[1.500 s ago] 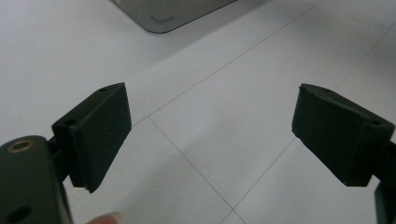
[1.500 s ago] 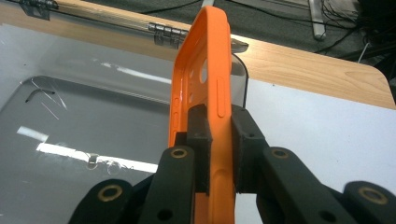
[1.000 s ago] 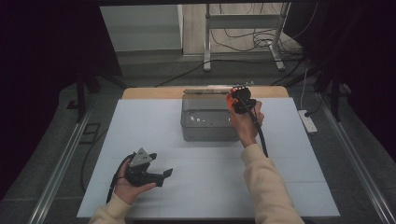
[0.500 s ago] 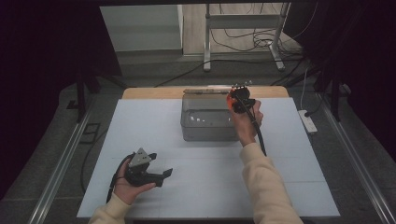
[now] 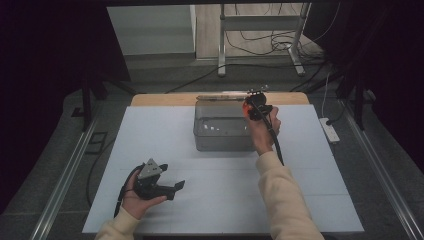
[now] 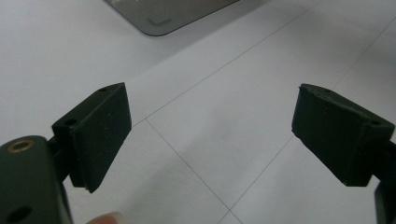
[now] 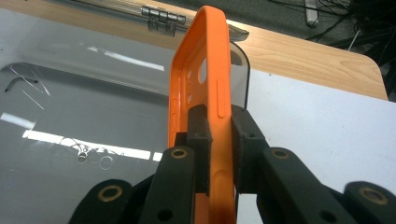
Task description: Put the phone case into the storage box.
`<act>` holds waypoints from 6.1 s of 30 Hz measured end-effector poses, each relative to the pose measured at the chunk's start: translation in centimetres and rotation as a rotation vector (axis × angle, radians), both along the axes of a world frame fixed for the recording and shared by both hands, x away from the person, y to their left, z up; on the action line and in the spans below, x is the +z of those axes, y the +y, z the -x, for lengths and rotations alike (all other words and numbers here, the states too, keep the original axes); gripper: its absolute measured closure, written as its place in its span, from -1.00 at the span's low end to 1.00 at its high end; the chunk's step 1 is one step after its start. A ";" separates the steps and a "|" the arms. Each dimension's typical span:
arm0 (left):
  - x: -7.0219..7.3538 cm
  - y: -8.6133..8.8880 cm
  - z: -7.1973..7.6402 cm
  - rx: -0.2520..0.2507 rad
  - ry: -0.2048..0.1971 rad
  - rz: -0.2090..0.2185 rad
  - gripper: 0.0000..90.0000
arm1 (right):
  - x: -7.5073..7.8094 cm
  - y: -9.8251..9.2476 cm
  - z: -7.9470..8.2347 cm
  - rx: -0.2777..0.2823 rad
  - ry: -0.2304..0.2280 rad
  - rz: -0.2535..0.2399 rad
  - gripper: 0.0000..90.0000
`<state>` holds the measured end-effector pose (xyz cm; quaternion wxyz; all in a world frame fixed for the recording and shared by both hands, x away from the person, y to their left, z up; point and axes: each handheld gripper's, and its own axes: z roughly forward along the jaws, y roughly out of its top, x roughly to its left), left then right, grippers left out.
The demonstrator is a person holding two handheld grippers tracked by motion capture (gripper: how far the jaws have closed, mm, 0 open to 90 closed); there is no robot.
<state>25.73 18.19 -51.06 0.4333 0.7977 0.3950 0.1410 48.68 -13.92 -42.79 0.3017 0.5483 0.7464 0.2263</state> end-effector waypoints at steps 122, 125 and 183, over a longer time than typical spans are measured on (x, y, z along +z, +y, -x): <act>0.1 0.1 0.1 0.008 -0.003 -0.006 -0.73 | 0.6 1.0 0.8 0.106 0.018 0.014 0.07; 0.2 0.1 0.1 0.007 -0.009 -0.002 -0.73 | 0.8 0.7 0.9 0.120 0.019 0.004 0.04; -0.1 0.3 0.1 0.025 0.011 0.002 -0.74 | 1.8 -7.0 10.0 0.487 -0.070 -0.262 -0.29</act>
